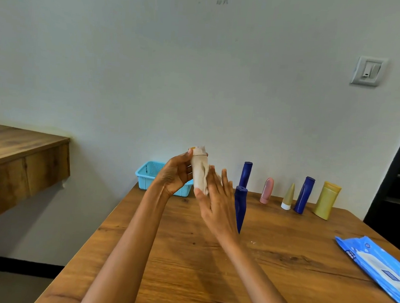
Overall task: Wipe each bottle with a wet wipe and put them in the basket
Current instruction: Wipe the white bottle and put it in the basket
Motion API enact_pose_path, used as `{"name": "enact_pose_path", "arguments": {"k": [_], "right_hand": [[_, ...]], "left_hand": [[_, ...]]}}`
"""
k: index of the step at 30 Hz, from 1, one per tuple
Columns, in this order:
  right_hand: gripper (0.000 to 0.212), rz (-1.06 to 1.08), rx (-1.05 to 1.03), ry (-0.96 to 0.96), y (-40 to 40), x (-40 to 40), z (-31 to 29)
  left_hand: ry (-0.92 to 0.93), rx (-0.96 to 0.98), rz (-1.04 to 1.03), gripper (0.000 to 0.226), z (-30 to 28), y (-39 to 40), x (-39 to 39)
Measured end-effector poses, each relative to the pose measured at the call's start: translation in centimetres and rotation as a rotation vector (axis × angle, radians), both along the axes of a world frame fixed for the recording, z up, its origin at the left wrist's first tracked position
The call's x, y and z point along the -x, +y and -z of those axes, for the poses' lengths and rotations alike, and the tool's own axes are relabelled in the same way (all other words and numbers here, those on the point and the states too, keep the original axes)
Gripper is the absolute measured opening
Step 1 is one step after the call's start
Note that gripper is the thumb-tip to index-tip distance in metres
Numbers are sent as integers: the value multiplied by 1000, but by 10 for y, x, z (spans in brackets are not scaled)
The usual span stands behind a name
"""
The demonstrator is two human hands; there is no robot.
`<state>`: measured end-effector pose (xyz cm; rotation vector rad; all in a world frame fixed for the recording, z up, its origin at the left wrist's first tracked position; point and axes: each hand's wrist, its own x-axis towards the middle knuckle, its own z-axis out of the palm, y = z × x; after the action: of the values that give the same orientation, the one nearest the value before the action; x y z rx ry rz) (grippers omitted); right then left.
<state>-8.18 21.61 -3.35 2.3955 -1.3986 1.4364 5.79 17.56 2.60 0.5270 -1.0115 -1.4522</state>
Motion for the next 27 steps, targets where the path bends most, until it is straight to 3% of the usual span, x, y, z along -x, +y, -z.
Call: {"name": "enact_pose_path", "arguments": {"k": [3,8,11,15,21,27], "right_hand": [[84,-22,-36,-23,-6,-8,-25],[69,-48,90,83,5,-13,-7],[76,-16,23,58,3,-6,10],[91,-24,-83,-46,-7,-13,-15],[64,-115,44,30,6,-21,0],[49,-240,-268,-317,4,-11,-2]], "left_hand": [[-6,-9,4,31,-4,5,4],[23,-4,-46,44,-6,1,-6],[21,-32,-65,43,-3,1,-9],[8,-60,-45,33,-5,5,-4],[62,-61,-106,60,-11,6,-16],[-54,-120,-147,27,-9,3,-4]]}}
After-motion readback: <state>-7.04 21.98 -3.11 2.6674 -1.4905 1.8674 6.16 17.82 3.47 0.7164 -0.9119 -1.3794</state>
